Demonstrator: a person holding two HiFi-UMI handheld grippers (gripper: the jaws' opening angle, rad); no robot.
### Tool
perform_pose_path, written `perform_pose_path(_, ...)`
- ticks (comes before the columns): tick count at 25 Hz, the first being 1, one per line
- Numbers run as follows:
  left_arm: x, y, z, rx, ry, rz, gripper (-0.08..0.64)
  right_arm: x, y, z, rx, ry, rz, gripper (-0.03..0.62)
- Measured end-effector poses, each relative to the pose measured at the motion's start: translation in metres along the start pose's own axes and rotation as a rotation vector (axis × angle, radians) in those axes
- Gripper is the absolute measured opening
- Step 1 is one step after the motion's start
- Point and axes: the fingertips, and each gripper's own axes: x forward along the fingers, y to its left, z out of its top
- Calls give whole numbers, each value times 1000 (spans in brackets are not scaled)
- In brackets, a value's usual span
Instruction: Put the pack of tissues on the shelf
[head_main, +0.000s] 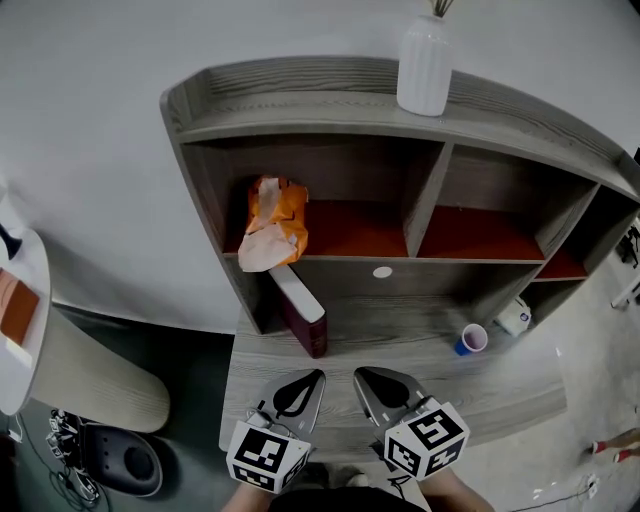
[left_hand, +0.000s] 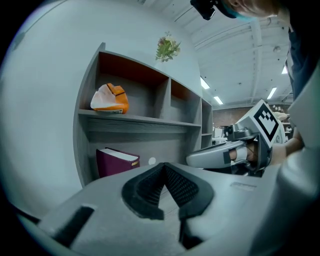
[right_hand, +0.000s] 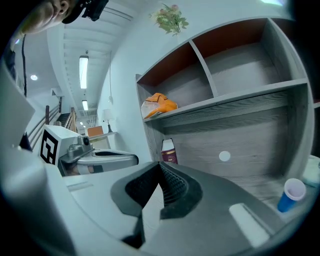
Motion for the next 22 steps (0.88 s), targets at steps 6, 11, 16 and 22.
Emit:
perform_pose_path(6, 3, -11, -7, -1, 17, -24, -5, -7, 0, -3, -19, -1, -18, 0)
perform_pose_path(11, 2, -17, -10, 1, 23, -32, -5, -12, 1, -5, -15, -3, -28, 0)
perform_pose_path(16, 2, -20, -12, -6, 24, -36, -5, -18, 0, -5, -17, -9, -43, 0)
perform_pose_path(22, 2, -21, -12, -7, 26, -38, -5, -20, -1, -4, -21, -9, -51, 0)
